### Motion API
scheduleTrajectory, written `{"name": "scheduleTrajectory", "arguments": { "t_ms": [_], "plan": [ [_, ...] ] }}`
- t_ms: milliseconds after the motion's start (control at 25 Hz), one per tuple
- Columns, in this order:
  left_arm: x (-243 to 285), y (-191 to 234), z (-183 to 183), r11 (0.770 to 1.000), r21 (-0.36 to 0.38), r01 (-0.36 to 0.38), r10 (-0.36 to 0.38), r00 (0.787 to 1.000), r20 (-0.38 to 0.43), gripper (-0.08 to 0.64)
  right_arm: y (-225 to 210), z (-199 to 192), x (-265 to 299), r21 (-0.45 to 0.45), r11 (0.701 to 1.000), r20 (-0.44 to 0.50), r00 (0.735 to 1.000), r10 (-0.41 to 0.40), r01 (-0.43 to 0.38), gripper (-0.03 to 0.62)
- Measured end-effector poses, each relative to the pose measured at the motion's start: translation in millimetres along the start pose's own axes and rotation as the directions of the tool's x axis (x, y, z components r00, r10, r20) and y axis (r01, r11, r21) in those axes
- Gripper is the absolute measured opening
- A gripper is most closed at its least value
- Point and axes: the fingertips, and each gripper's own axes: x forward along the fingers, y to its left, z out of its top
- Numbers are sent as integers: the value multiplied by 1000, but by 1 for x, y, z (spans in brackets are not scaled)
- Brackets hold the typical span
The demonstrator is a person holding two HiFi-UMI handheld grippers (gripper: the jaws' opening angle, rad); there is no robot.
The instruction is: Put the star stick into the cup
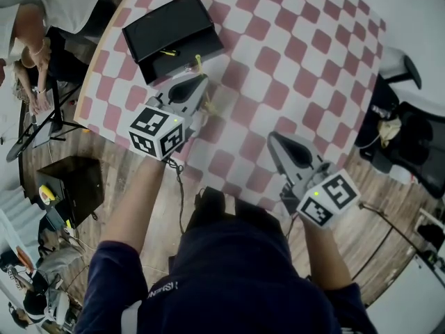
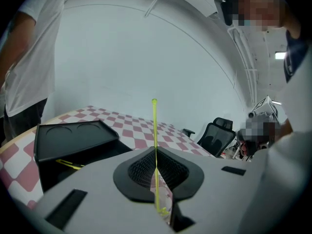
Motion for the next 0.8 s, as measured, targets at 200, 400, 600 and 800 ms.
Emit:
{"name": "scheduleTrajectory", "arguments": {
  "t_ms": [200, 400, 600, 800],
  "plan": [
    [11, 3, -3, 999, 36, -12, 14, 999, -45, 35, -3, 0, -4, 1, 1000, 6, 1000, -5, 5, 8],
    [21, 13, -6, 997, 75, -26, 32, 995, -92, 46, -6, 0, -8, 5, 1000, 11, 1000, -12, 11, 9],
    [30, 20, -8, 995, 92, -28, 40, 991, -125, 54, -8, -1, -11, 8, 1000, 11, 1000, -16, 16, 9],
    [36, 25, -14, 995, 100, -31, 47, 986, -161, 64, -9, -2, -13, 10, 1000, 14, 1000, -22, 22, 8]
  ]
}}
